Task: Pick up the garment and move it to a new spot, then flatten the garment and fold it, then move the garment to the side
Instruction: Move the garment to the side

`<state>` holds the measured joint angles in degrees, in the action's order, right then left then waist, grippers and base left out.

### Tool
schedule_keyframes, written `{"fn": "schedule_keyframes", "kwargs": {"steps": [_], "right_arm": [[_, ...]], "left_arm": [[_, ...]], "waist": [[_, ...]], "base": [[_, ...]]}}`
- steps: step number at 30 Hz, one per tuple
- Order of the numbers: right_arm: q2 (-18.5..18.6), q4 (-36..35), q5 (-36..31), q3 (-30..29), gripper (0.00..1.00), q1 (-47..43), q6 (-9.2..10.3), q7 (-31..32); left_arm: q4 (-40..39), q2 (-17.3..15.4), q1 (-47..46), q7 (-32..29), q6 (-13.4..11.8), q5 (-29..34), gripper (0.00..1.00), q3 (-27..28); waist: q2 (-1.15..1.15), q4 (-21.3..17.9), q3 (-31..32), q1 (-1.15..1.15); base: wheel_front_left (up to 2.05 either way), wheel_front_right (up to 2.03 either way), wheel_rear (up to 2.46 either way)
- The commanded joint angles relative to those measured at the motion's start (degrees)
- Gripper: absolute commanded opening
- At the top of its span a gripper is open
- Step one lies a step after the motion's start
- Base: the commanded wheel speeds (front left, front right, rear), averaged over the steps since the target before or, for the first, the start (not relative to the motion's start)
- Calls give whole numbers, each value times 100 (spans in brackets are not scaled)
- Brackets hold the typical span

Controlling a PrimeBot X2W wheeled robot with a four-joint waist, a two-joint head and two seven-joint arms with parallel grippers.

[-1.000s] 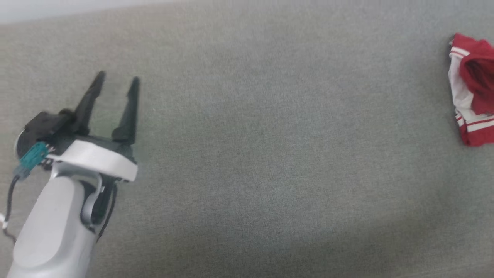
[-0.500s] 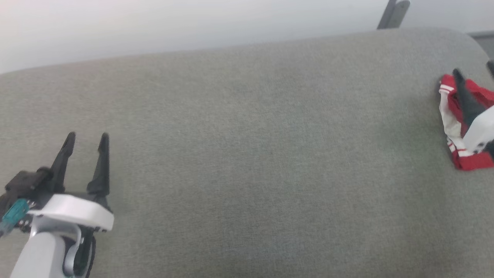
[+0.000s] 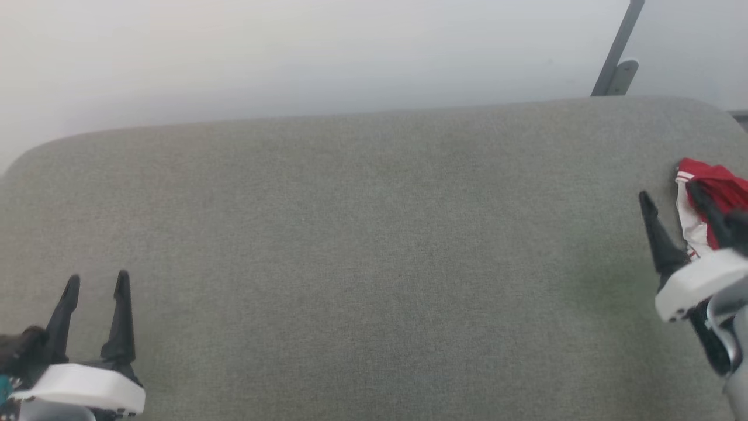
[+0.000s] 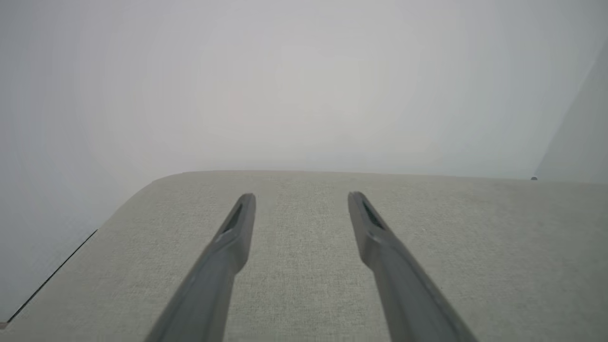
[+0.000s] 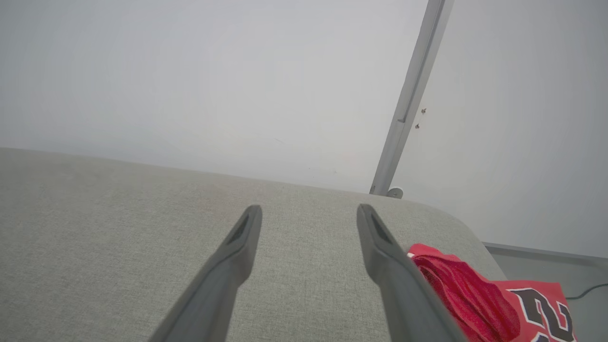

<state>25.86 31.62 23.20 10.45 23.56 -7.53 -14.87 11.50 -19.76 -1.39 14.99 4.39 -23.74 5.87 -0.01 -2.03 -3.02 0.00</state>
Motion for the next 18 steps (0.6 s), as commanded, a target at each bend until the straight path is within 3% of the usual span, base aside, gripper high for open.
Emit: {"fn": "schedule_keyframes", "kwargs": {"steps": [1,9,18], "right_arm": [[-34,-65,-49,-54,100,-89,9,-33],[-534,-828,-521,-693,100,-1035,9,-31],[-941,-1265,-728,-999,100,-1655,9,-5]], "left_arm": [[-19,19,60,22,23,24,100,29],[-81,154,418,23,65,45,100,274],[-140,286,606,23,93,95,100,414]], "waist": [[1,20,40,0],[1,30,191,0],[1,5,281,0]], "base": [[0,0,0],[0,0,0],[0,0,0]]}}
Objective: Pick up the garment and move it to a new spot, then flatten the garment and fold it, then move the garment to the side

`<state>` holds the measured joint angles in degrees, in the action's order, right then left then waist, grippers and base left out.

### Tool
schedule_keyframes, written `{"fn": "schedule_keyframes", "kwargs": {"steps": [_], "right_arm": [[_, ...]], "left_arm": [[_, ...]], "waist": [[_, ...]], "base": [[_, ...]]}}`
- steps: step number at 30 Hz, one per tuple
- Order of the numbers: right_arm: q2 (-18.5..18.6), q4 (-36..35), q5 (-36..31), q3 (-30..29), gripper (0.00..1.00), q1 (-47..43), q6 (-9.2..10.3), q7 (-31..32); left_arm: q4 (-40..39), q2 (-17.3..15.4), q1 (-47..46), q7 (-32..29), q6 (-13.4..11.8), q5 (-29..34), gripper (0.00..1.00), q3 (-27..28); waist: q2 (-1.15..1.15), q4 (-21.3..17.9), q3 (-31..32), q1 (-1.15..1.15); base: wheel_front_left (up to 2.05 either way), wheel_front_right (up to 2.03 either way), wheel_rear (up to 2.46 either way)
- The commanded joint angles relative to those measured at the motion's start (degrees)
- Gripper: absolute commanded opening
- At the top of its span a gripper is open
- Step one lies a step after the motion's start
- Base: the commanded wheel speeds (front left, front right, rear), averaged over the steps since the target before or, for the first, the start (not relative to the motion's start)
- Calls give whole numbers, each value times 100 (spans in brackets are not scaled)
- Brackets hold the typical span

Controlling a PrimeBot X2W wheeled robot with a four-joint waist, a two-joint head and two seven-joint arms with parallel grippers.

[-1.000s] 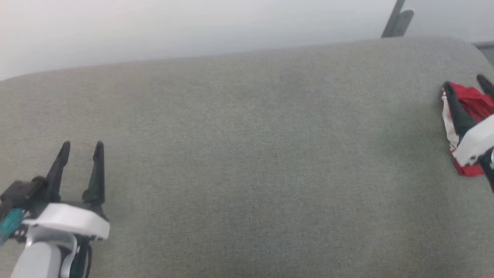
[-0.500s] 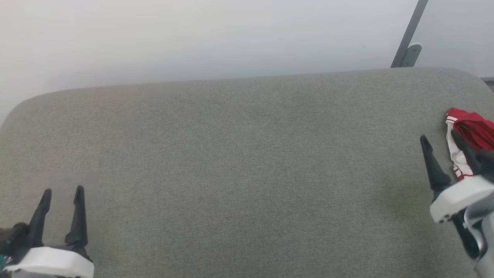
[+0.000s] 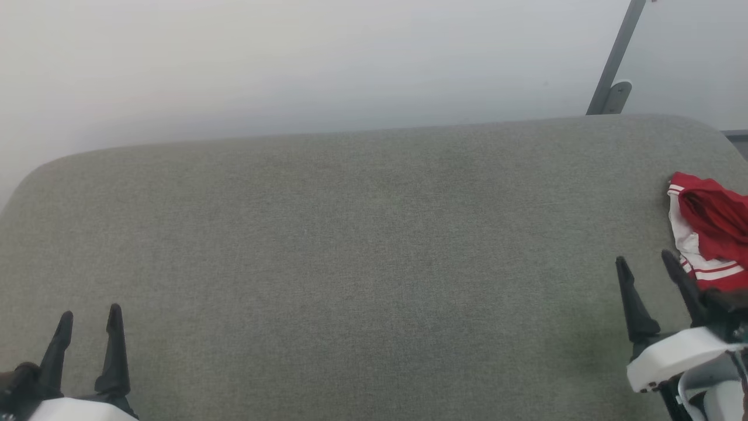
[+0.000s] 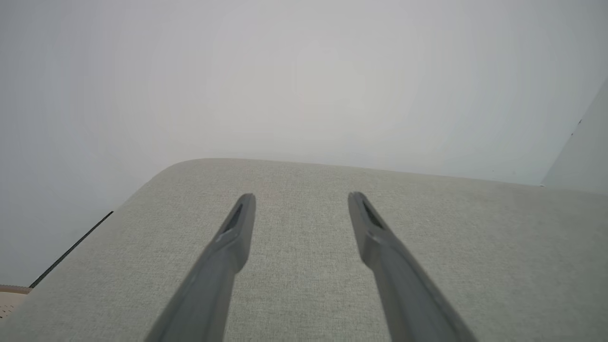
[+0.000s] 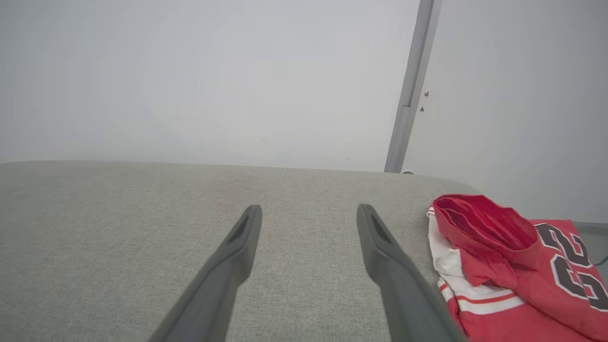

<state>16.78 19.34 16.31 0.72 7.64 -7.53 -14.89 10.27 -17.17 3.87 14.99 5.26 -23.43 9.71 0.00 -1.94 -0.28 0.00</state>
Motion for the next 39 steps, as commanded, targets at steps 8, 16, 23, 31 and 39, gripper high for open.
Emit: {"fn": "schedule_keyframes", "kwargs": {"steps": [8,16,23,31,39], "right_arm": [[-180,-199,-57,-130,100,-278,9,67],[-205,-313,-23,-146,100,-328,9,169],[-251,-235,-47,-123,0,-291,-1,182],[-411,-115,522,-163,0,-361,-1,360],[-518,-182,1315,-217,0,-341,0,550]], "left_arm": [[-65,91,148,23,49,89,100,64],[-96,146,160,23,64,104,100,37],[-81,219,96,-5,56,60,0,44],[119,438,22,-196,69,-458,0,13],[133,546,-89,-406,88,-1179,0,-33]], "waist": [[0,-43,38,0],[0,-69,40,0],[0,-58,46,0],[0,-47,45,0],[0,-31,42,0]], "base": [[0,0,0],[0,0,0],[0,0,0],[0,0,0],[0,0,0]]}}
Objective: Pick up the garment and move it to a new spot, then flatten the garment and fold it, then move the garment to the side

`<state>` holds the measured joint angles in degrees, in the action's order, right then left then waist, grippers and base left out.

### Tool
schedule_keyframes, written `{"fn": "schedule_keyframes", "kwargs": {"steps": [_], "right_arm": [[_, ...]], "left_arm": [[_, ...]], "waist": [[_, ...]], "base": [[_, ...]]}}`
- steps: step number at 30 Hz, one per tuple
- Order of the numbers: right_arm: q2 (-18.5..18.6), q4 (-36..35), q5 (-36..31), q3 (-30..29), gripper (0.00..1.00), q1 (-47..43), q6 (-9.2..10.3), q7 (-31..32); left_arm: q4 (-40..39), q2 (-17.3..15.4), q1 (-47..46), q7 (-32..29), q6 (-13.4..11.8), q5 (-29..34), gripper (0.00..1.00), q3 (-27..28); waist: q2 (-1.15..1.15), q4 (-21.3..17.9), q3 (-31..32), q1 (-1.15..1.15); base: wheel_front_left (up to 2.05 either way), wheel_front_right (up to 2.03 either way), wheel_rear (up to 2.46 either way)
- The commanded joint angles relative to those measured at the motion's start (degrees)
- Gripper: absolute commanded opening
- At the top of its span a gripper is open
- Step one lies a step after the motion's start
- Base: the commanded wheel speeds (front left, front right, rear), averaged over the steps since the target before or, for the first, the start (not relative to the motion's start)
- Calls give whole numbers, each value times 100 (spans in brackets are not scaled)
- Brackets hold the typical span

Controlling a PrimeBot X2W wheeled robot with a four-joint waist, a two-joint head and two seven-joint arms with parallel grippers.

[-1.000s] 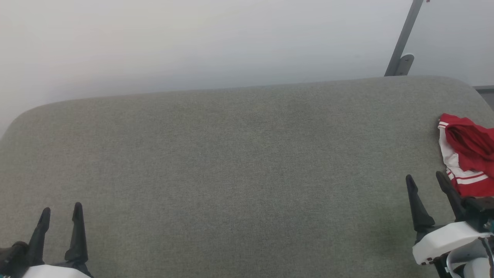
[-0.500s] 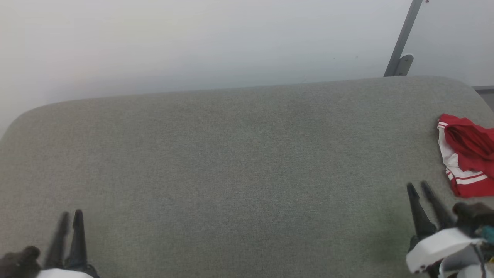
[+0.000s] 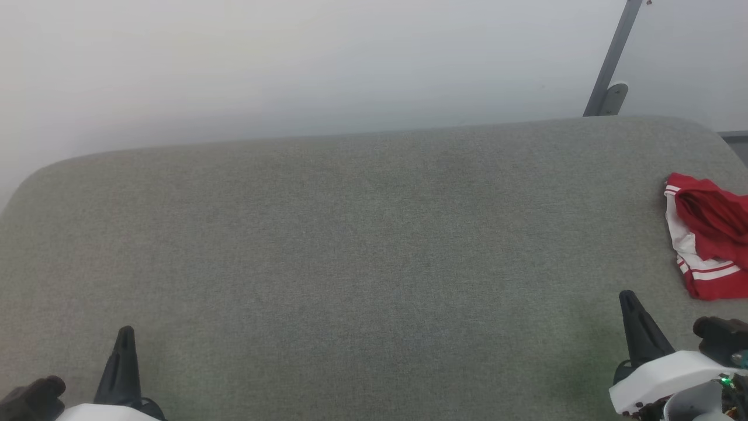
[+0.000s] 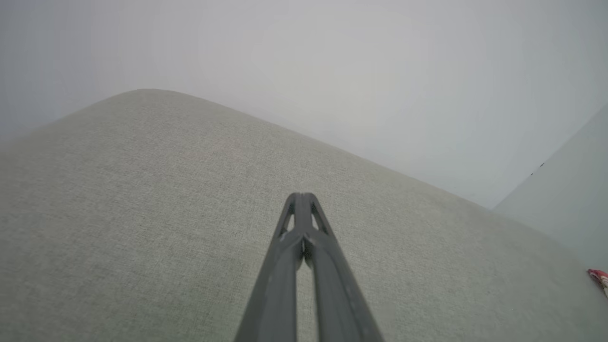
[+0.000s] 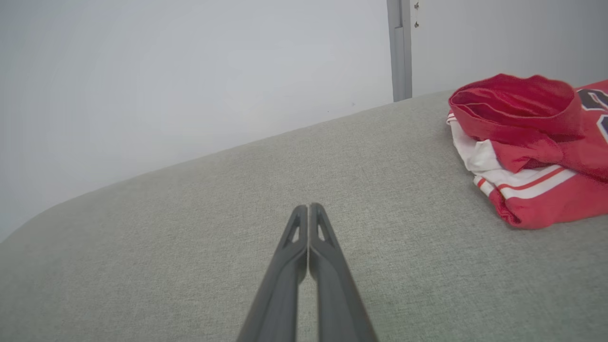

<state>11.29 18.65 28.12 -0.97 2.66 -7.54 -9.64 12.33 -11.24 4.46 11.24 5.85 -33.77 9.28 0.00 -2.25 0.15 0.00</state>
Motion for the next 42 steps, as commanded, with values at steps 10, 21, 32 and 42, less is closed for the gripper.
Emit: {"fn": "schedule_keyframes", "kwargs": {"steps": [10,21,32,42], "right_arm": [[-92,-176,1027,-114,0,189,2,245],[-212,-226,1896,-188,0,227,2,467],[-311,-271,2604,-245,0,252,3,646],[-399,-309,3243,-298,0,278,4,814]], "left_arm": [[-48,77,-281,-273,49,-954,0,-35],[-17,194,-422,-514,68,-1745,0,-75],[10,297,-535,-715,88,-2386,0,-105],[35,383,-632,-894,102,-2980,0,-131]], "waist": [[0,21,-3,0],[0,43,-6,0],[0,63,-9,0],[0,83,-12,0]], "base": [[0,0,0],[0,0,0],[0,0,0],[0,0,0]]}}
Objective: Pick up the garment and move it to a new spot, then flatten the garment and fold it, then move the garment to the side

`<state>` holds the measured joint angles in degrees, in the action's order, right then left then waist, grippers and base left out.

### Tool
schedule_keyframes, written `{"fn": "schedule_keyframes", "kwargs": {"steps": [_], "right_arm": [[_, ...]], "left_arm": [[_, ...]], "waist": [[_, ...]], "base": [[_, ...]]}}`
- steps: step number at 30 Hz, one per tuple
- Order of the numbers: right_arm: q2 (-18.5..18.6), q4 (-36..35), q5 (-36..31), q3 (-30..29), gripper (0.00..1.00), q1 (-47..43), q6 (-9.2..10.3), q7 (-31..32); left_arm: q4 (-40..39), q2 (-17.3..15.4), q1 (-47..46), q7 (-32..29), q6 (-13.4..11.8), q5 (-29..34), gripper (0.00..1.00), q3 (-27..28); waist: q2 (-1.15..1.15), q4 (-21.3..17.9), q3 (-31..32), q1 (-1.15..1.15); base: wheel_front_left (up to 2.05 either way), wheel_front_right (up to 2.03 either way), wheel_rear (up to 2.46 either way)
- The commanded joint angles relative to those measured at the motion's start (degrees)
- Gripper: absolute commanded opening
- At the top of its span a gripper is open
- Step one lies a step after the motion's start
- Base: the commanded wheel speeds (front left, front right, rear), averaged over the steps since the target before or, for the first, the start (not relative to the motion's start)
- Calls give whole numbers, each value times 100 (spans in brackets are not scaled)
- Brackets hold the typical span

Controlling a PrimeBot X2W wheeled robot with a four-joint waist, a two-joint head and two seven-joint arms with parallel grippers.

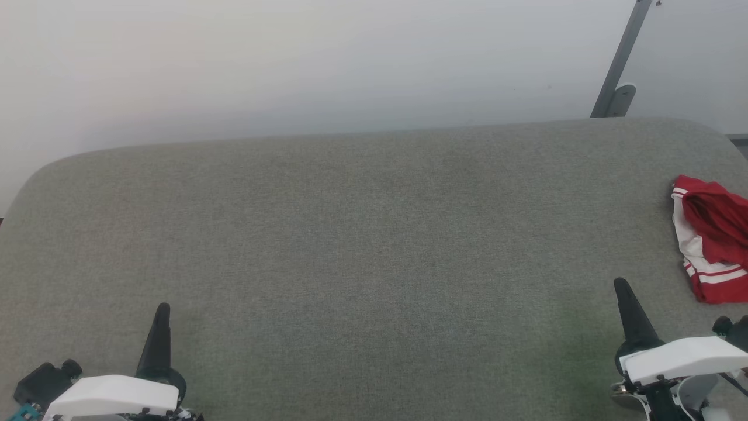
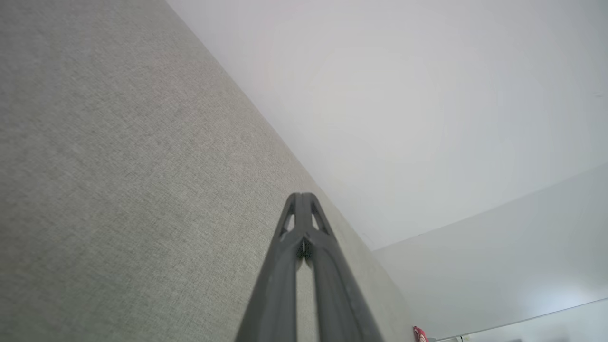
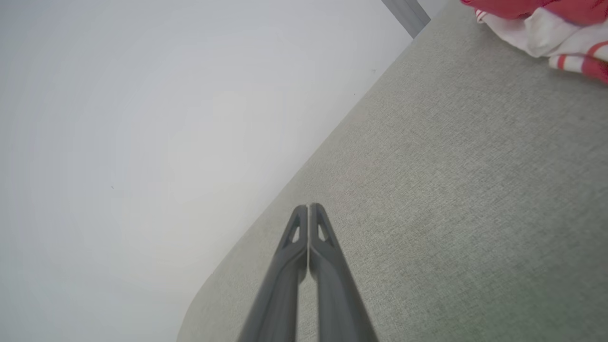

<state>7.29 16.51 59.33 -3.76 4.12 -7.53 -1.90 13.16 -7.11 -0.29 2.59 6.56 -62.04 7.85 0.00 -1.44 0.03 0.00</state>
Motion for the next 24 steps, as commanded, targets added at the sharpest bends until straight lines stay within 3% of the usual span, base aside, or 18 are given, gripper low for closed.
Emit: {"fn": "schedule_keyframes", "kwargs": {"steps": [1,24], "right_arm": [[-8,-99,180,-25,0,135,3,53],[-185,-163,1428,-131,0,174,4,374]], "left_arm": [[-44,-21,-168,-49,33,-197,0,8],[10,155,-359,-404,61,-1326,0,-49]], "waist": [[0,3,-1,0],[0,50,-7,0]], "base": [[0,0,0],[0,0,0]]}}
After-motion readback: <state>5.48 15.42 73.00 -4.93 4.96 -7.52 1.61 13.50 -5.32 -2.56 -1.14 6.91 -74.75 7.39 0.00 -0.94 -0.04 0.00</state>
